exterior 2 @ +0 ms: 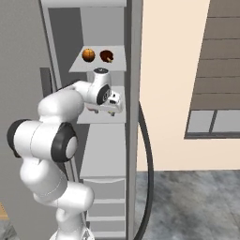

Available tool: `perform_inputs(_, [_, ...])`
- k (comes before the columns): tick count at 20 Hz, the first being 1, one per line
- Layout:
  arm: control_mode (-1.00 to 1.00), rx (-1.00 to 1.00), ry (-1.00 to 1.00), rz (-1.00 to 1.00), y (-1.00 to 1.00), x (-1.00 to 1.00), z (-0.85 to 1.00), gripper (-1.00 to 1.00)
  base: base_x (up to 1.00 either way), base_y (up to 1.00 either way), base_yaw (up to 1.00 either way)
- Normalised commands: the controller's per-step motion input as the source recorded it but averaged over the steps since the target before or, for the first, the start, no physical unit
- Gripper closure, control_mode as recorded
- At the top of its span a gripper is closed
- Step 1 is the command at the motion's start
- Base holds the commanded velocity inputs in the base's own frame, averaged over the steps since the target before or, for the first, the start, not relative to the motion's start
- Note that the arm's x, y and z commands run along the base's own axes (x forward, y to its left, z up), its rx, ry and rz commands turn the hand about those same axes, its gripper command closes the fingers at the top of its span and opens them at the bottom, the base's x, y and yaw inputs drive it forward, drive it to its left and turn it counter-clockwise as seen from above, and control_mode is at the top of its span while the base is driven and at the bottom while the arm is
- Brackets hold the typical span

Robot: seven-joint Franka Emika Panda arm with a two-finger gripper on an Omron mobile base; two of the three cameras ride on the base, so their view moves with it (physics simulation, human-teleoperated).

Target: Take the peach and lemon wedge from the second highest rack and move them to the highest rack where the orange and steak are located, to maximize freezer space. Close the freezer door after rearranging.

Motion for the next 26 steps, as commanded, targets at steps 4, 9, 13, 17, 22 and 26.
perform_inputs(4, [-1.0,0.0,0.01,-0.02,-0.14,0.54,-0.01,-1.0,0.0,0.0,0.0])
perform_inputs(9, [-1.0,0.0,0.07,0.0,-0.1,0.57,-0.07,-1.0,0.0,0.0,0.0])
perform_inputs(13, [-1.0,0.0,0.05,0.0,0.0,0.41,-0.22,-1.0,0.0,0.0,0.0])
perform_inputs(17, [-1.0,0.0,0.06,0.0,0.01,0.37,-0.29,-1.0,0.0,0.0,0.0])
perform_inputs(22, [-1.0,0.0,0.09,0.0,0.01,0.43,-0.23,-1.0,0.0,0.0,0.0])
perform_inputs(26, [-1.0,0.0,0.06,0.0,0.0,0.45,-0.1,-1.0,0.0,0.0,0.0])
